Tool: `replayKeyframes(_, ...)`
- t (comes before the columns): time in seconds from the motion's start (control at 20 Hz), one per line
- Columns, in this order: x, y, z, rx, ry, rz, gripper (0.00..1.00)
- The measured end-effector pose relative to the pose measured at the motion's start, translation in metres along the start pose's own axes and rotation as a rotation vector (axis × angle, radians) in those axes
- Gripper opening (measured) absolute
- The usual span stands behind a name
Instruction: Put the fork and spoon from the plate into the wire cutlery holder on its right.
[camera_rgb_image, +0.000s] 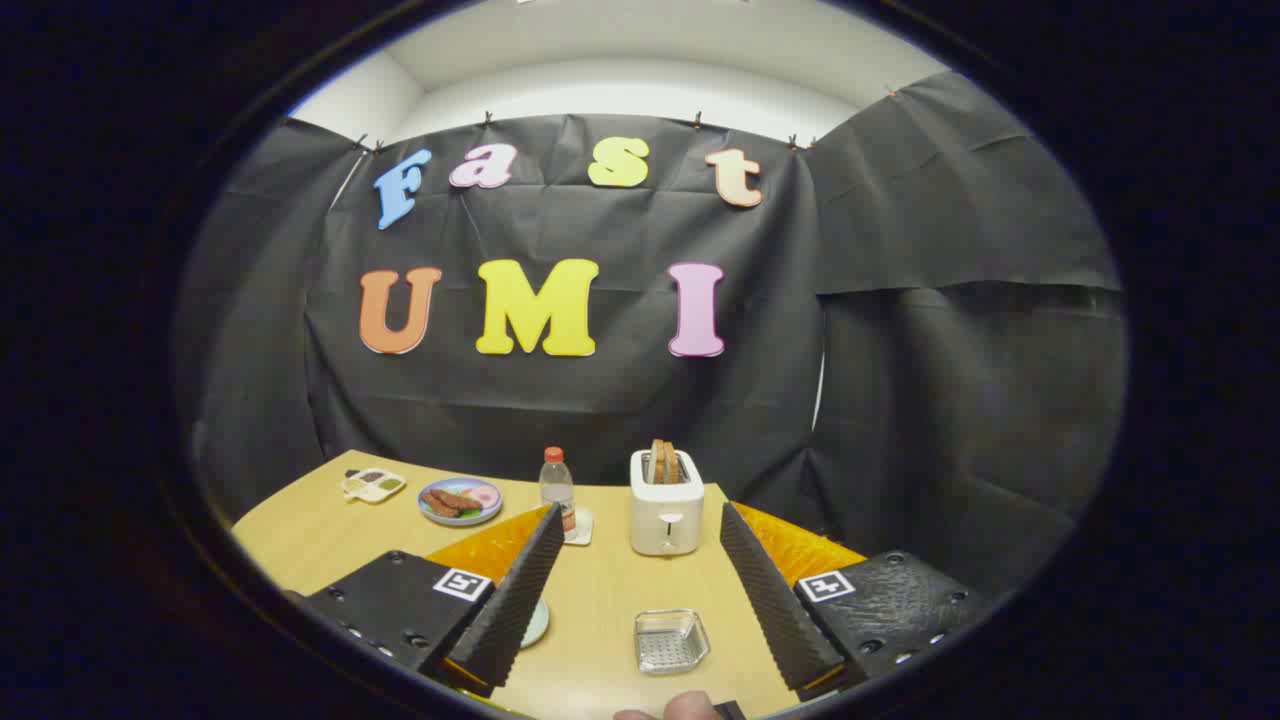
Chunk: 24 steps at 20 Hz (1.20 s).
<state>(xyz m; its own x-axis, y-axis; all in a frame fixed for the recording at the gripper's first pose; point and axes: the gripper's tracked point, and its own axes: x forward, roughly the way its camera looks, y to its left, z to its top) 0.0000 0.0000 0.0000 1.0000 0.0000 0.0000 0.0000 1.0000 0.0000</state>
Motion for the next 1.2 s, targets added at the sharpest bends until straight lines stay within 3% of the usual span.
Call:
replayKeyframes(0.6,-0.003,0.013,-0.020,-0.019,0.087,0.047,0.95)
replayKeyframes(1.2,0.008,0.072,-0.062,-0.009,0.253,0.143,0.95)
